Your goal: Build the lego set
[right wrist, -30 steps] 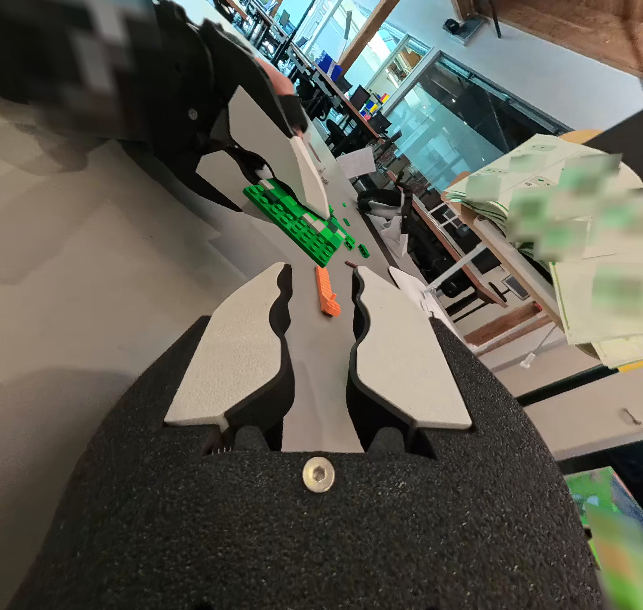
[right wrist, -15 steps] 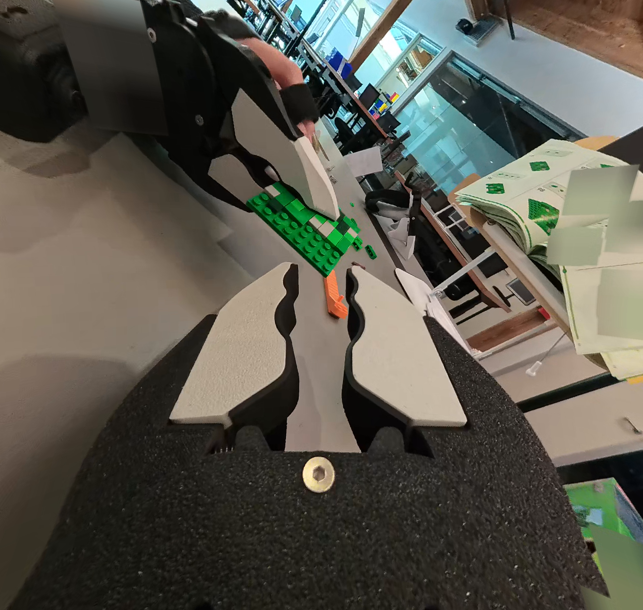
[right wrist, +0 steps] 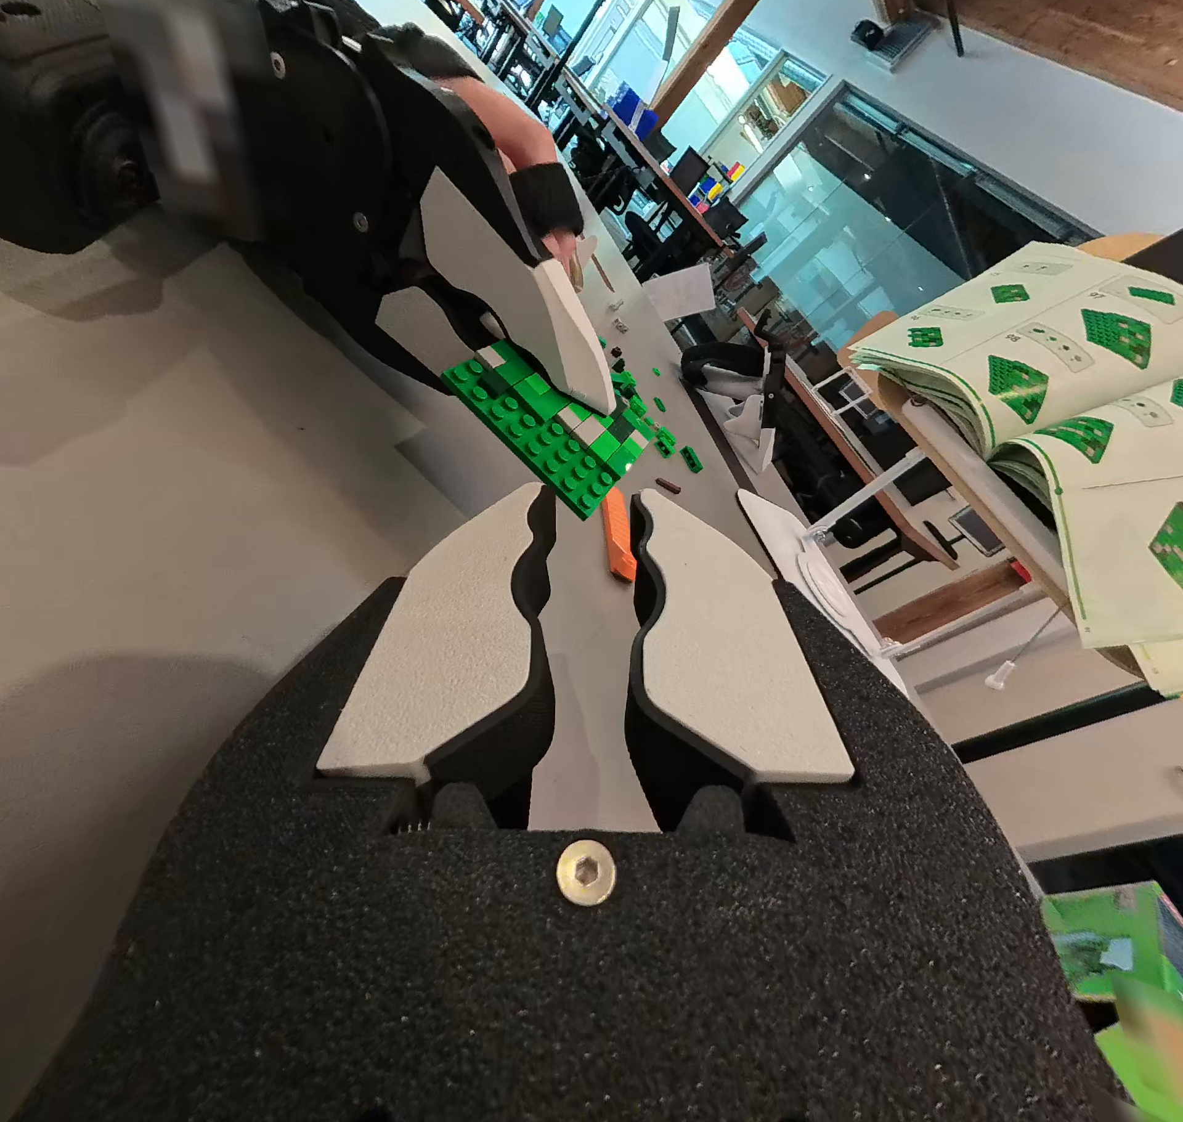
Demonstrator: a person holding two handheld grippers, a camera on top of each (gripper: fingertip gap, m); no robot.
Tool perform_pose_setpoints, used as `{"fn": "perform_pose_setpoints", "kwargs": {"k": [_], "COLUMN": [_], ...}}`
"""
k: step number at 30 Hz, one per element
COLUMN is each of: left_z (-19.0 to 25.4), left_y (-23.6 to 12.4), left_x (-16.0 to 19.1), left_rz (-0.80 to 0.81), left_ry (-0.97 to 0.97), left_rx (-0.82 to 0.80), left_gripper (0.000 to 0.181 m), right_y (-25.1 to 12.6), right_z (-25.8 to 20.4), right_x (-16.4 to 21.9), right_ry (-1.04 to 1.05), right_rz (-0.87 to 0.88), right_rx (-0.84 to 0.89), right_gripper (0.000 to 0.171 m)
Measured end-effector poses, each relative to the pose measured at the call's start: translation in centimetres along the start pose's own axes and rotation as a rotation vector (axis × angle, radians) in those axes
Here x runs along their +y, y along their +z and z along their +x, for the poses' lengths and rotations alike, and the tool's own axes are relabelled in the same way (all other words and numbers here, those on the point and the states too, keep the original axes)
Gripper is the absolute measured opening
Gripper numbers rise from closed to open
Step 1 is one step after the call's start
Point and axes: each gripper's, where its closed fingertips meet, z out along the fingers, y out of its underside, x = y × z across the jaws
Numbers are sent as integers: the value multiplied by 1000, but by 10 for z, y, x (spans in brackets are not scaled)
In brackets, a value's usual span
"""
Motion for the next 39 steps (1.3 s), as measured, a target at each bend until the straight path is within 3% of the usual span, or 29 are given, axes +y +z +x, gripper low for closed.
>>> {"fn": "perform_pose_setpoints", "kwargs": {"k": [29, 33, 39], "left_z": [1, 10, 25], "left_y": [3, 2, -5], "left_x": [-1, -9, -35], "left_rz": [10, 68, 227], "left_ry": [-14, -50, -103], "left_rx": [11, 78, 213], "left_gripper": [6, 6, 6], "right_y": [1, 0, 4], "right_z": [-3, -5, -22], "right_x": [1, -1, -4], "right_ry": [2, 9, 145], "right_rz": [-6, 4, -11], "right_rx": [-29, -44, -309], "right_gripper": [20, 20, 28]}}
